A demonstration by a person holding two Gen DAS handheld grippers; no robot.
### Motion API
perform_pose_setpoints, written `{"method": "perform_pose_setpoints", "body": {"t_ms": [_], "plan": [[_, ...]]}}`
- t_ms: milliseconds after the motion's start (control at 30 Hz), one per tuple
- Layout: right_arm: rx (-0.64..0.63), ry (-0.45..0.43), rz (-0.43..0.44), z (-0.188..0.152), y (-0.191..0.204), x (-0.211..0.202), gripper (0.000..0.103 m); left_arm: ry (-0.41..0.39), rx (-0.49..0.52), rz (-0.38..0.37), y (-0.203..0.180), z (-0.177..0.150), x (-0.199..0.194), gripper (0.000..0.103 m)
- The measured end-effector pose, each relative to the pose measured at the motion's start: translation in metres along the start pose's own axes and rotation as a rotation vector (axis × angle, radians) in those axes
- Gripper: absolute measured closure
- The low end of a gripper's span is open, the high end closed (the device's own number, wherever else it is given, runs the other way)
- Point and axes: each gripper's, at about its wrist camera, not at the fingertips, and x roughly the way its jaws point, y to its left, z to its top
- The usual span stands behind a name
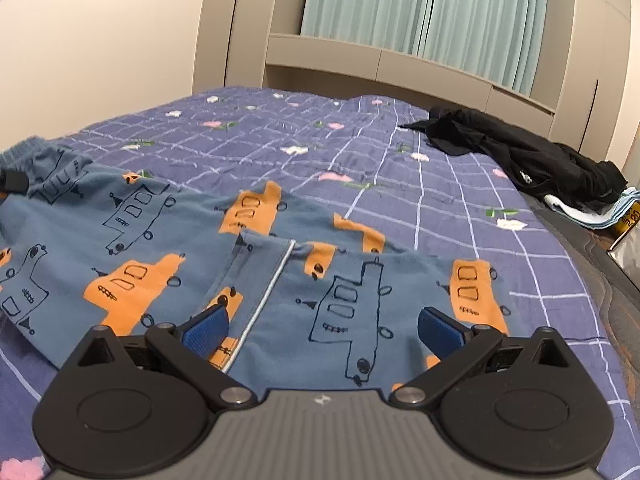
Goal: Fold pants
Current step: 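Fold the waistband over toward the leg cuffs with the left gripper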
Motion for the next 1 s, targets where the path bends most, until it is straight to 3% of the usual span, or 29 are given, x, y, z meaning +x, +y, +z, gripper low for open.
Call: {"method": "perform_pose_setpoints", "body": {"t_ms": [233, 467, 700, 1000], "plan": [[0.008, -0.057, -0.015, 0.002, -0.013, -0.019, 0.0, -0.053, 0.122, -0.13, -0.056, 0.017, -0.017, 0.087], [-0.004, -0.054, -0.079, -0.001, -0.042, -0.044, 0.0, -0.062, 0.28, -0.294, -0.134, 0.009, -0.019, 0.087], [0.059, -0.019, -0.181, -0.016, -0.085, -0.066, 0.0, 0.024, 0.431, -0.419, -0.202, -0.033, 0.003, 0.087], [0.155, 0.034, -0.273, -0.031, -0.129, -0.081, 0.0, 0.145, 0.622, -0.436, -0.234, -0.101, 0.038, 0.082]]}}
